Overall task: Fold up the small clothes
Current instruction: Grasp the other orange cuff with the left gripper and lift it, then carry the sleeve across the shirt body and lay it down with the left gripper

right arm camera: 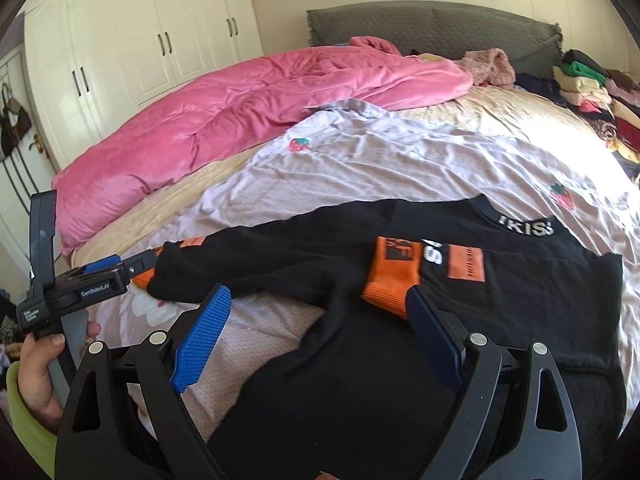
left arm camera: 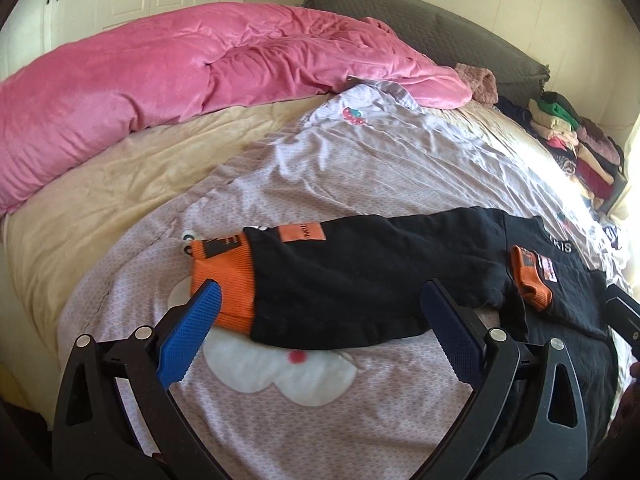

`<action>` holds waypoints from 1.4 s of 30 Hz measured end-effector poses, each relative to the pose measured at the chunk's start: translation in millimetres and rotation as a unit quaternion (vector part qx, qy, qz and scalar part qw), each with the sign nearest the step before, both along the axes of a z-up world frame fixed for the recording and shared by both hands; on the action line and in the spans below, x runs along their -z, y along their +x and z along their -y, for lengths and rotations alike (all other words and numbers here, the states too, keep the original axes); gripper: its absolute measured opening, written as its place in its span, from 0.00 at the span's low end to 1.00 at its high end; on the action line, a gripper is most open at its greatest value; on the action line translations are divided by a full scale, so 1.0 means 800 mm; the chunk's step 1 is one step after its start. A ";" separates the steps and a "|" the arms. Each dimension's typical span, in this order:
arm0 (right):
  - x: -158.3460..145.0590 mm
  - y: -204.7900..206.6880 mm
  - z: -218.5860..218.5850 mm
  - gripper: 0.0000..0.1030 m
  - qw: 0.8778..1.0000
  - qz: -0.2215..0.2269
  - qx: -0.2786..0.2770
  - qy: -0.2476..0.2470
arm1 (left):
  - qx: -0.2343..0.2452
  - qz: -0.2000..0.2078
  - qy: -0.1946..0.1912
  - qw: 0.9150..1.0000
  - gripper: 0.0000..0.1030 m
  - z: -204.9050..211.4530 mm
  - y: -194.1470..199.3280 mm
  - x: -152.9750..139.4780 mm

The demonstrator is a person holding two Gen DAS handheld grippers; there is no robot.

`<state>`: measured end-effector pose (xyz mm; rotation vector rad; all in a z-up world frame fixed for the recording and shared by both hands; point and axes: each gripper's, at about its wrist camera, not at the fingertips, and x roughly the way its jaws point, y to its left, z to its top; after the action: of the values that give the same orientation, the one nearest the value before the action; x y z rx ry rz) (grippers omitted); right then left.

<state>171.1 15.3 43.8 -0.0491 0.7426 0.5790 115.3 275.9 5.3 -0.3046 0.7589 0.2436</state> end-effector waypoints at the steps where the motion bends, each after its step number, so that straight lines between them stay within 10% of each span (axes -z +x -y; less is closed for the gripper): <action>1: 0.000 0.000 -0.004 0.85 1.000 0.000 -0.003 -0.002 | -0.004 0.001 -0.005 1.000 0.91 -0.006 -0.002 0.001; 23: 0.034 0.008 -0.055 0.85 0.999 -0.021 -0.036 -0.015 | -0.047 -0.004 -0.128 0.991 0.88 -0.084 -0.001 0.066; 29: 0.047 0.013 -0.051 0.85 0.999 -0.034 -0.032 -0.006 | -0.052 -0.001 -0.119 0.991 0.56 -0.088 0.008 0.074; 34: 0.055 0.013 -0.048 0.85 0.999 -0.038 -0.028 -0.010 | -0.031 0.032 -0.151 0.987 0.11 -0.095 0.007 0.073; 42: 0.055 0.006 -0.033 0.85 0.999 -0.036 -0.022 -0.003 | 0.019 0.114 -0.152 0.982 0.08 -0.073 -0.009 0.034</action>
<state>176.0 41.4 -0.1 -0.0498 0.8145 0.6226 108.0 334.0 -21.5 -0.5974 0.5726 0.0540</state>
